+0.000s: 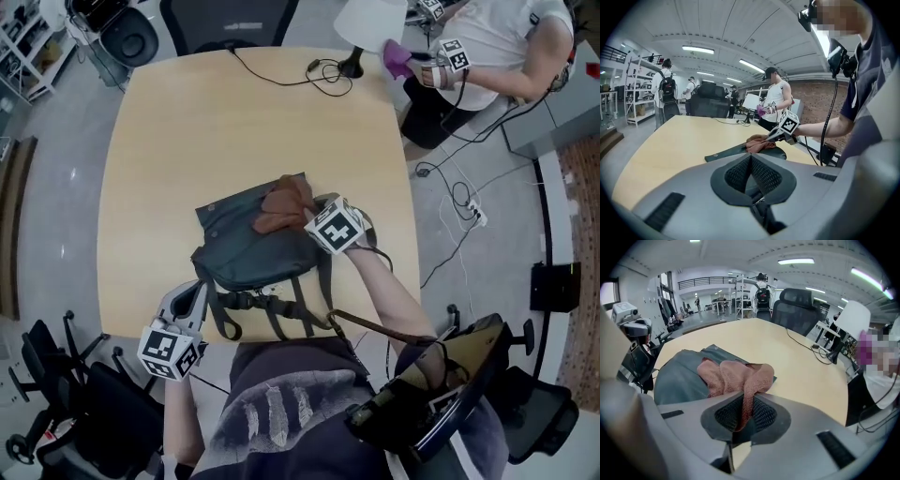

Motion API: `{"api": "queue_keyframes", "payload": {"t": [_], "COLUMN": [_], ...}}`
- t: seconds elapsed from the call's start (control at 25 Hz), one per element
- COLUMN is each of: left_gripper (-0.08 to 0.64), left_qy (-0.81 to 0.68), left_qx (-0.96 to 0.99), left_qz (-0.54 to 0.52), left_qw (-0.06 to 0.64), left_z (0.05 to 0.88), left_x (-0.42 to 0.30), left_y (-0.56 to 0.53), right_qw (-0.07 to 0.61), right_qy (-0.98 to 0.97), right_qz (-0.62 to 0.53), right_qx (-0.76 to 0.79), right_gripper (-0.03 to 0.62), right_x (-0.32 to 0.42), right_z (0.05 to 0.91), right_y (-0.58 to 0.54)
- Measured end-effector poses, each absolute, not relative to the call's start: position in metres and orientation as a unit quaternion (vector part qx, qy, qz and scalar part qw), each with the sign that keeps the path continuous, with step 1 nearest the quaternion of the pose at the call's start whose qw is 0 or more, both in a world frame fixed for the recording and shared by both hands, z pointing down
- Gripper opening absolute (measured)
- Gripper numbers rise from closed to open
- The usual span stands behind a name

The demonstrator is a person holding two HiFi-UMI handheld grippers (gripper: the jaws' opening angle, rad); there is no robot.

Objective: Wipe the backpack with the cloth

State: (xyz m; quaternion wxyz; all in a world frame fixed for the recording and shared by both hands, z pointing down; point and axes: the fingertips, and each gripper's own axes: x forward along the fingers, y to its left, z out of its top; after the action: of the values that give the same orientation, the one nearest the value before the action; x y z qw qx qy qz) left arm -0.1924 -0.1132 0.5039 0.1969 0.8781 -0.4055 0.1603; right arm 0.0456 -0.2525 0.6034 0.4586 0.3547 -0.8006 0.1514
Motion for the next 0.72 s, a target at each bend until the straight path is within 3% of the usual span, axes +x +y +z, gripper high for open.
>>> {"api": "queue_keyframes", "payload": {"t": [0.36,0.72], "left_gripper": [0.006,0.006], "left_qy": [-0.387,-0.39], "left_qx": [0.889,0.89], "left_qz": [0.165,0.166], "left_qw": [0.18,0.17], "left_z": [0.494,0.484], "left_x": [-0.15,-0.124], "left_y": [-0.123,-0.111], "right_qw": [0.406,0.454], "right_qy": [-0.779,-0.83], "right_qz": [0.105,0.057], "right_qx": [0.466,0.319], "right_gripper": [0.032,0.032], "right_x": [0.116,0.025], "right_z": [0.561,0.587], "right_y": [-0.28,-0.229]}}
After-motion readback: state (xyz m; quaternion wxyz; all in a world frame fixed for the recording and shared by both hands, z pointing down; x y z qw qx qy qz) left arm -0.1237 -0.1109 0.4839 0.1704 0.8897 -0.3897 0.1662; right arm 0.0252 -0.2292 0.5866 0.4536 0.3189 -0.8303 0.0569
